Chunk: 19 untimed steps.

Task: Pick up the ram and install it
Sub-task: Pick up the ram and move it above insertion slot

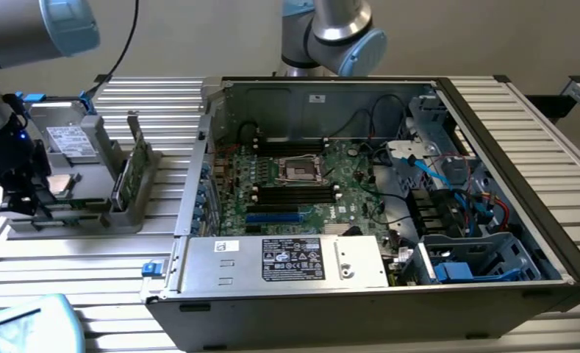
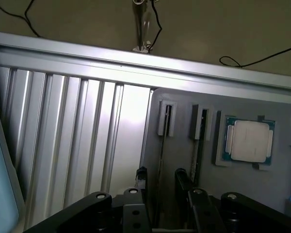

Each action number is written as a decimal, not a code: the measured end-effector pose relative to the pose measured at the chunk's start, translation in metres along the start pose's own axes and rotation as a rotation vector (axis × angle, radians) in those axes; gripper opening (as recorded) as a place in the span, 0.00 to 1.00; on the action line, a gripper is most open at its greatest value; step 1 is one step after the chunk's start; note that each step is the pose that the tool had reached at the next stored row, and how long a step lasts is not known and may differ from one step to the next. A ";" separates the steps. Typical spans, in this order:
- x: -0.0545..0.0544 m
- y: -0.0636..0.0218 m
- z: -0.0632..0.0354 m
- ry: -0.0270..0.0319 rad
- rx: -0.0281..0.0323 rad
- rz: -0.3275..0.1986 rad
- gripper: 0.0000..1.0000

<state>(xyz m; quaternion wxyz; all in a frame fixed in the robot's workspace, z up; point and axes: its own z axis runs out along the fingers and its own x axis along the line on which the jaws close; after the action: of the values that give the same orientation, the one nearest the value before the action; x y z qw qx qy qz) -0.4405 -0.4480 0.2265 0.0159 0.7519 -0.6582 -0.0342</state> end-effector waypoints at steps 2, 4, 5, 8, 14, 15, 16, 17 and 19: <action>0.000 -0.0003 0.0037 0.0000 -0.0001 -0.001 0.37; 0.000 -0.0005 0.0074 -0.0003 -0.0001 -0.002 0.37; 0.000 -0.0006 0.0091 -0.0005 -0.0001 -0.002 0.37; 0.000 -0.0010 0.0144 -0.0014 0.0001 -0.002 0.37; 0.001 -0.0046 0.0251 -0.0023 -0.0008 -0.002 0.37; 0.001 -0.0053 0.0264 -0.0025 -0.0018 -0.002 0.37; 0.001 -0.0058 0.0273 -0.0027 -0.0029 -0.002 0.37; 0.001 -0.0062 0.0278 -0.0028 -0.0042 -0.002 0.37; 0.002 -0.0069 0.0280 -0.0031 -0.0067 -0.002 0.37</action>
<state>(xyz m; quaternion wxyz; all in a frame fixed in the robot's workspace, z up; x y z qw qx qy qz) -0.4355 -0.4481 0.1981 0.0174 0.7525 -0.6573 -0.0376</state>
